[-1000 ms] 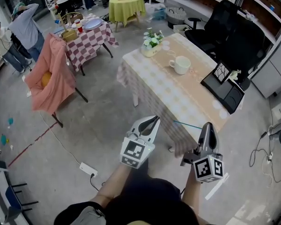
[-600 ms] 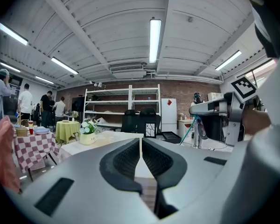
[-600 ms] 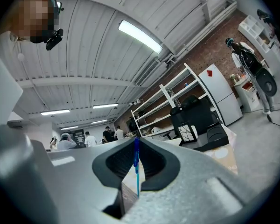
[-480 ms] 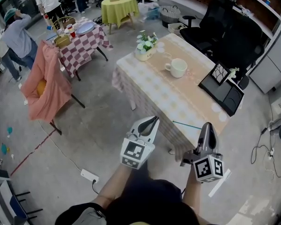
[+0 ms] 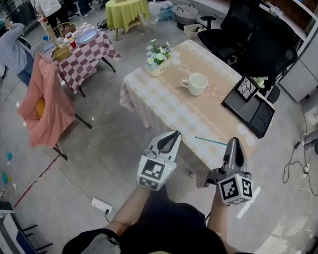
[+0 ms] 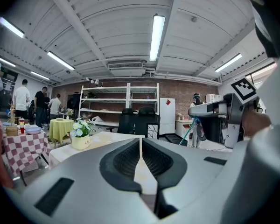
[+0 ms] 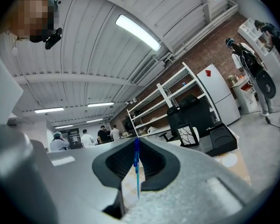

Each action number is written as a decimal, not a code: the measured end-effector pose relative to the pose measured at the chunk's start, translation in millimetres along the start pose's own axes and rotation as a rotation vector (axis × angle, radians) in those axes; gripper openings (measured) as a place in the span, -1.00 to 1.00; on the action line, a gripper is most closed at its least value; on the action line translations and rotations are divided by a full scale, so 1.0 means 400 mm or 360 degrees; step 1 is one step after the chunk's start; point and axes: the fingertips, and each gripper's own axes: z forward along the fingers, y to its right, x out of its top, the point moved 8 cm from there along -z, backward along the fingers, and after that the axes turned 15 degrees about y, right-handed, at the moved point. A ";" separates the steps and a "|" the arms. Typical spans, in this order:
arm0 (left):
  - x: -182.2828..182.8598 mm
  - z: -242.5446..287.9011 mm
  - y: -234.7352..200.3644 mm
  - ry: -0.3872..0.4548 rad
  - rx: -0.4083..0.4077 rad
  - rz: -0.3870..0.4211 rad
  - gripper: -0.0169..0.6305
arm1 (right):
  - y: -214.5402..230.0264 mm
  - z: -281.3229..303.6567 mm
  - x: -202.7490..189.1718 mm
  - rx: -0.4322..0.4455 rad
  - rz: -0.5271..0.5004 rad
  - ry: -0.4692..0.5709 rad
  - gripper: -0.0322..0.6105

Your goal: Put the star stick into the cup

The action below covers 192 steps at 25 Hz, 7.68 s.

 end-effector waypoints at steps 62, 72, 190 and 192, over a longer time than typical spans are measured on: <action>-0.091 0.470 -0.378 -0.0137 -0.0318 -0.0070 -0.88 | 0.105 0.463 -0.157 -0.0468 -0.0067 0.0101 -0.85; -0.086 0.491 -0.357 -0.0122 -0.0334 -0.0067 -0.88 | 0.116 0.479 -0.141 -0.0449 -0.0071 0.0120 -0.85; -0.184 0.551 -0.367 -0.0330 -0.0078 -0.0206 -0.88 | 0.180 0.599 -0.322 -0.0286 0.0073 -0.0009 -0.84; -0.187 0.551 -0.368 -0.0329 -0.0075 -0.0205 -0.88 | 0.181 0.598 -0.323 -0.0285 0.0074 -0.0001 -0.84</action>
